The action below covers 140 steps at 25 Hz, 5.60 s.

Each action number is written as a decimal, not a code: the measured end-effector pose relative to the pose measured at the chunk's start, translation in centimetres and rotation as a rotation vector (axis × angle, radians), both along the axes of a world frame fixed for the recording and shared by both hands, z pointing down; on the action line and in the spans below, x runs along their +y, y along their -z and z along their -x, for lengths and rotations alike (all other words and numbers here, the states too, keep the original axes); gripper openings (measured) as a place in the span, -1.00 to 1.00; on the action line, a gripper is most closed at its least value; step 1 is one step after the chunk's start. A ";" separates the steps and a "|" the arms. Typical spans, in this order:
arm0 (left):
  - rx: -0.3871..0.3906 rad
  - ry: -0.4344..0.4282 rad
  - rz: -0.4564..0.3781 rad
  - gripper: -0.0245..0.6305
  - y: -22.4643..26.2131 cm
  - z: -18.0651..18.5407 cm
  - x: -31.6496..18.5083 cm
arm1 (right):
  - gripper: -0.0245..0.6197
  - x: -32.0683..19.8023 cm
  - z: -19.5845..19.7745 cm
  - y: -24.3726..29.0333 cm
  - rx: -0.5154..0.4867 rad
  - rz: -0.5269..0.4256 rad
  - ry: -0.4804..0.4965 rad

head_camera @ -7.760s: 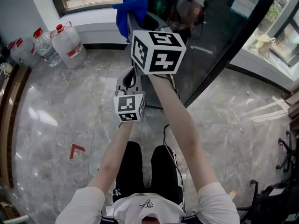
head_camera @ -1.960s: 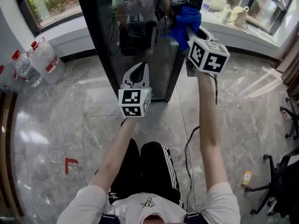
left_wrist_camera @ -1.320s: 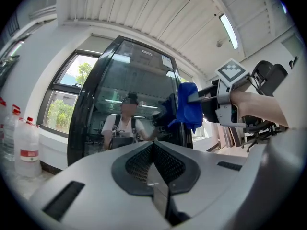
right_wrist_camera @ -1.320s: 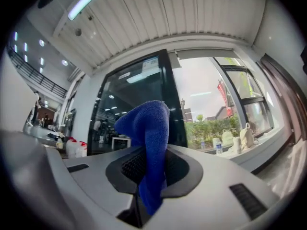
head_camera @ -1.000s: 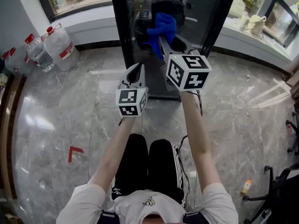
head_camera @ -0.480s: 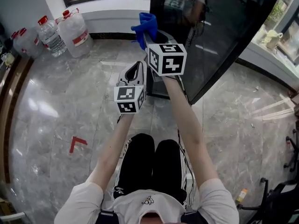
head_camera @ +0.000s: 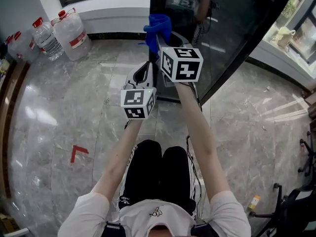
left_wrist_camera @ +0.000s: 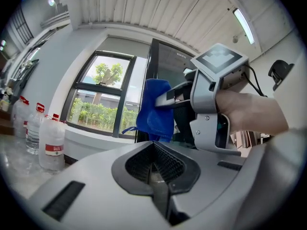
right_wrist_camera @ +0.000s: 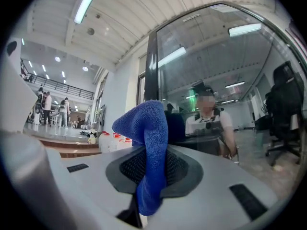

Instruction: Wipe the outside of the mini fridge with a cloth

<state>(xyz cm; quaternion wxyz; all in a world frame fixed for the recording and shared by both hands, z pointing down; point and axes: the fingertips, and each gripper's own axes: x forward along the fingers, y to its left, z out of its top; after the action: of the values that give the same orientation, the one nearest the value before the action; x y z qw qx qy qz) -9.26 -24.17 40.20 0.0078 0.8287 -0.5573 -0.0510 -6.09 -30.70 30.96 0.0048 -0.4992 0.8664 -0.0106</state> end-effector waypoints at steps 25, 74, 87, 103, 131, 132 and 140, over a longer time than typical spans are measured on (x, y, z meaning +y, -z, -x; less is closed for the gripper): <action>-0.003 -0.118 0.003 -0.92 -0.6 -11.4 1.1 | -0.67 3.5 -25.7 -2.1 -0.069 0.016 -0.339; 0.031 0.027 0.113 -0.92 -9.4 0.4 0.7 | -0.68 1.4 2.1 -10.9 -0.023 0.076 0.125; 0.118 0.065 0.095 -0.92 -8.2 -1.9 -0.6 | -0.68 0.0 -0.8 -11.0 -0.074 0.072 0.045; 0.029 -0.044 0.108 -0.92 -10.7 -7.0 0.3 | -0.67 2.1 -16.4 -12.9 -0.063 0.069 -0.195; -0.014 -0.056 0.092 -0.92 -11.5 -8.9 0.0 | -0.67 5.0 -33.9 -13.7 -0.031 0.079 -0.484; -0.011 -0.058 0.095 -0.92 -11.6 -8.9 0.0 | -0.68 5.0 -34.4 -13.8 -0.034 0.082 -0.497; -0.014 -0.013 0.060 -0.92 -10.4 -5.6 -1.2 | -0.68 7.8 -30.0 -13.1 -0.097 0.035 -0.422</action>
<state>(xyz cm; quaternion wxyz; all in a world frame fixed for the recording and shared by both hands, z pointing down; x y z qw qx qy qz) -3.62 -25.41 50.65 0.0292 0.8319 -0.5534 -0.0283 23.89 -22.86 44.05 0.0399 -0.6683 0.7413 -0.0486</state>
